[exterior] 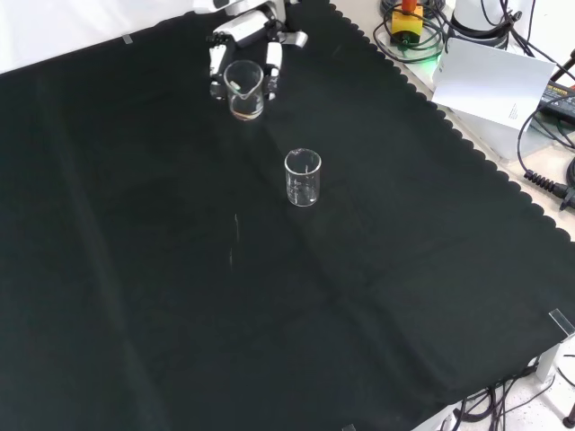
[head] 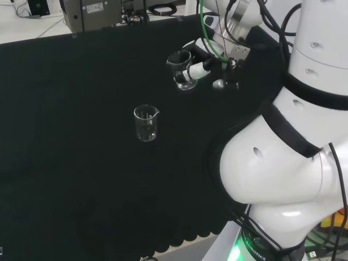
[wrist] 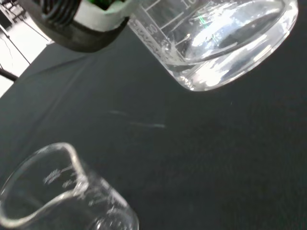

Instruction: Pour the water from the handheld beaker into the one on the table.

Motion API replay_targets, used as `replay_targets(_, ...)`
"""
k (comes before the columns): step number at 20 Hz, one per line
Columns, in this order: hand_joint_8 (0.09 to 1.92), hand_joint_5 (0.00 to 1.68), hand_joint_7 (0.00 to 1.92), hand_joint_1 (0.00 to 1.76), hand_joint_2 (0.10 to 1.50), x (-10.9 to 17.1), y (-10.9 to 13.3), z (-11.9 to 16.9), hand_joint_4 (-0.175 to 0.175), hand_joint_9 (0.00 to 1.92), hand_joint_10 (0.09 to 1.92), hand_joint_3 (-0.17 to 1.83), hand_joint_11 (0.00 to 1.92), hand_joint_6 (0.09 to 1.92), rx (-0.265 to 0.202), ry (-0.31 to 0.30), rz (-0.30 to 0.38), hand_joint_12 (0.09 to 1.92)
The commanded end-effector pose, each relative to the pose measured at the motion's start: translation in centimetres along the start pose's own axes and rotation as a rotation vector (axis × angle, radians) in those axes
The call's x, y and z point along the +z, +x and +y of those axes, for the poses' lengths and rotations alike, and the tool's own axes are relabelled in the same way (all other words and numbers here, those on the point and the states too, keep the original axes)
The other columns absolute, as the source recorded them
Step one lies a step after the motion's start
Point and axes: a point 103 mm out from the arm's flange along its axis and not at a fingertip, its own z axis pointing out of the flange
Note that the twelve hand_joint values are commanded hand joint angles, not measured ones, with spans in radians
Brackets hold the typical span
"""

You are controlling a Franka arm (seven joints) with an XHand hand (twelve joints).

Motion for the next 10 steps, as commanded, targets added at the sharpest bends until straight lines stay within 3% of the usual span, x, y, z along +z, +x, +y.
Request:
replay_targets(1, 0.22, 1.45, 1.54, 1.33, 1.01, 0.4, 2.9, -3.1, -0.139, 1.73, 0.12, -0.17, 1.32, 0.09, -0.006, 0.077, -0.072, 0.80)
replay_targets(4, 0.24, 1.48, 1.53, 1.32, 1.01, 0.8, 4.1, -4.2, -0.127, 1.73, 0.16, -0.17, 1.32, 0.09, -0.011, 0.096, -0.104, 0.81)
replay_targets(10, 0.28, 1.49, 1.51, 1.32, 1.01, 1.7, 6.0, -4.5, -0.113, 1.60, 0.47, -0.17, 1.33, 0.09, -0.024, 0.136, -0.138, 0.82)
